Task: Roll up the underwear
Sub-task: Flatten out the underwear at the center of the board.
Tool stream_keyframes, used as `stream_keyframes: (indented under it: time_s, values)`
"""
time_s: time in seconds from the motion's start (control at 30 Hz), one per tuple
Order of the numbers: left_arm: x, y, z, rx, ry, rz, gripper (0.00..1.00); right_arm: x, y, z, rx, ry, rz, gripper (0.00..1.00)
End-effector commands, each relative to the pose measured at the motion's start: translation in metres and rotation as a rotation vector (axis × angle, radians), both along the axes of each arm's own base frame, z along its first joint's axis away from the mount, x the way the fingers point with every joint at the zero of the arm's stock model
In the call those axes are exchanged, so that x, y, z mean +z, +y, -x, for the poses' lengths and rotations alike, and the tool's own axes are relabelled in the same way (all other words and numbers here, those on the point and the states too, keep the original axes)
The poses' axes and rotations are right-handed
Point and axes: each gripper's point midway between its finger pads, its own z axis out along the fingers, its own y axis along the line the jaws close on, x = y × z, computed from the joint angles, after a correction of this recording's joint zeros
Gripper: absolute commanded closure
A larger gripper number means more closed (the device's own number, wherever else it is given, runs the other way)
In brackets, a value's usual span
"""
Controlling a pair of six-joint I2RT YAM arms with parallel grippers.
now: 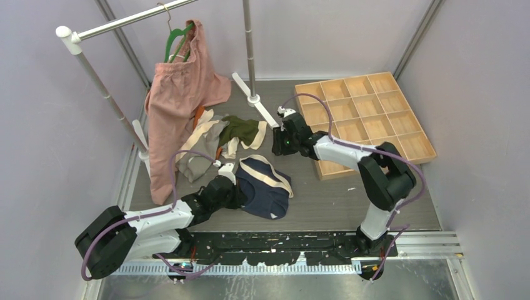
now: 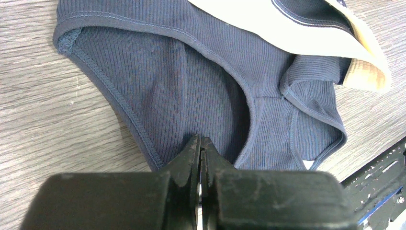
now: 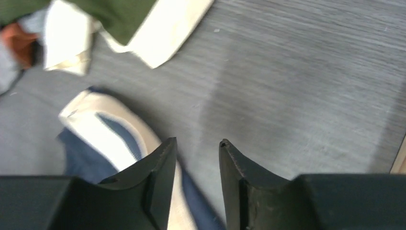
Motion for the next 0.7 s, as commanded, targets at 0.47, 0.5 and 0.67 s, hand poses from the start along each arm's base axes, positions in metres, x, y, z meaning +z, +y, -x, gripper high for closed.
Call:
stream_keyframes:
  time_s: [0.47,0.5,0.67]
  values:
    - [-0.013,0.011,0.006,0.007,0.030,-0.063,0.99,0.018,-0.044,0.176,0.243,0.312,0.190,0.18]
    - [-0.013,0.011,0.006,0.008,0.030,-0.063,0.99,0.016,-0.043,0.177,0.249,0.304,0.199,0.18]
    - [-0.012,0.010,0.005,0.003,0.030,-0.066,0.99,0.006,-0.045,0.165,0.231,0.246,0.255,0.19]
